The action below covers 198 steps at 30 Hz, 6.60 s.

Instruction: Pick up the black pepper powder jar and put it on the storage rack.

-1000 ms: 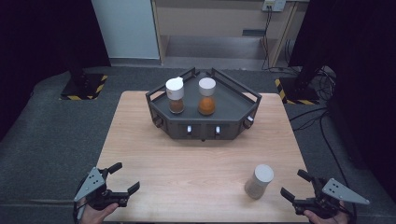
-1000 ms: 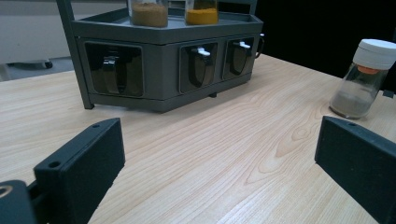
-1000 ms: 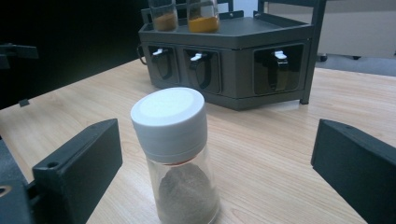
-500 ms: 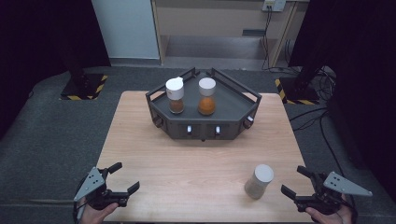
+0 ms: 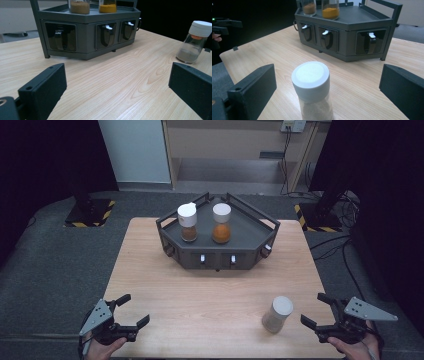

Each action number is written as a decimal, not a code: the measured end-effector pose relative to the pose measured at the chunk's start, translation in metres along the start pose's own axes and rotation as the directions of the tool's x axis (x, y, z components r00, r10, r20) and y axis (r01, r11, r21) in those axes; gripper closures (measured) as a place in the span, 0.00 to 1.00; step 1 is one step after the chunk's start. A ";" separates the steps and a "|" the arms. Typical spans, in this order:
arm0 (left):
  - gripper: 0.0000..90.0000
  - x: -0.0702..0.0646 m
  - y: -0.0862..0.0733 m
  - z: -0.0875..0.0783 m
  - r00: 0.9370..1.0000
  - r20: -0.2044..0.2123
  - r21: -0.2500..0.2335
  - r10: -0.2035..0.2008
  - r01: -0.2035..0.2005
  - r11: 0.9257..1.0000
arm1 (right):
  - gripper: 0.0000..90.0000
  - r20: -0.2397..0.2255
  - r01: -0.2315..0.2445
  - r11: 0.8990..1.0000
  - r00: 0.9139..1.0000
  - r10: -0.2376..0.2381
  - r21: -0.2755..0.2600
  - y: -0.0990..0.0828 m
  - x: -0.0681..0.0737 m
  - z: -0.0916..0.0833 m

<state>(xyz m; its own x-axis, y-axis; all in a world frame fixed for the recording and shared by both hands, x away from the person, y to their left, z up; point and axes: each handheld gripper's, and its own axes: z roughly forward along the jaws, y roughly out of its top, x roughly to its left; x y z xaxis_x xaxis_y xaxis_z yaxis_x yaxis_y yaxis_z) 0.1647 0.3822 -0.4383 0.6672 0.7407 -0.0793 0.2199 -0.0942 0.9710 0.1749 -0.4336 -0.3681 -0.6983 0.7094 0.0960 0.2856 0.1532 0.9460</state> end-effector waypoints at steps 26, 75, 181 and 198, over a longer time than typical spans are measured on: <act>0.01 -0.001 0.001 0.000 1.000 0.004 0.003 0.005 -0.005 1.000 | 0.03 -0.083 0.073 0.988 0.995 -0.062 0.138 0.031 -0.007 0.039; 0.01 0.000 0.001 0.000 1.000 0.004 0.012 0.004 -0.004 1.000 | 0.37 -0.111 0.147 0.973 0.986 -0.128 0.179 0.004 -0.002 0.082; 0.01 0.003 0.000 0.001 1.000 0.017 0.015 -0.003 0.003 1.000 | 0.38 -0.136 0.142 0.966 0.984 -0.114 0.216 0.187 -0.027 0.149; 0.01 0.003 0.000 0.001 1.000 0.016 0.016 -0.005 0.005 1.000 | 0.38 -0.067 0.130 0.967 0.991 -0.118 0.218 0.215 -0.035 0.168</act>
<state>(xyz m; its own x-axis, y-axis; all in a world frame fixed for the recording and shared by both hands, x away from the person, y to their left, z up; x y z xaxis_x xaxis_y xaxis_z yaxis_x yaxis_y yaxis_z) 0.1675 0.3844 -0.4385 0.6776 0.7302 -0.0877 0.2340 -0.1011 0.9670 0.3705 -0.3099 -0.2197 -0.7695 0.6386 0.0037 0.3280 0.3903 0.8603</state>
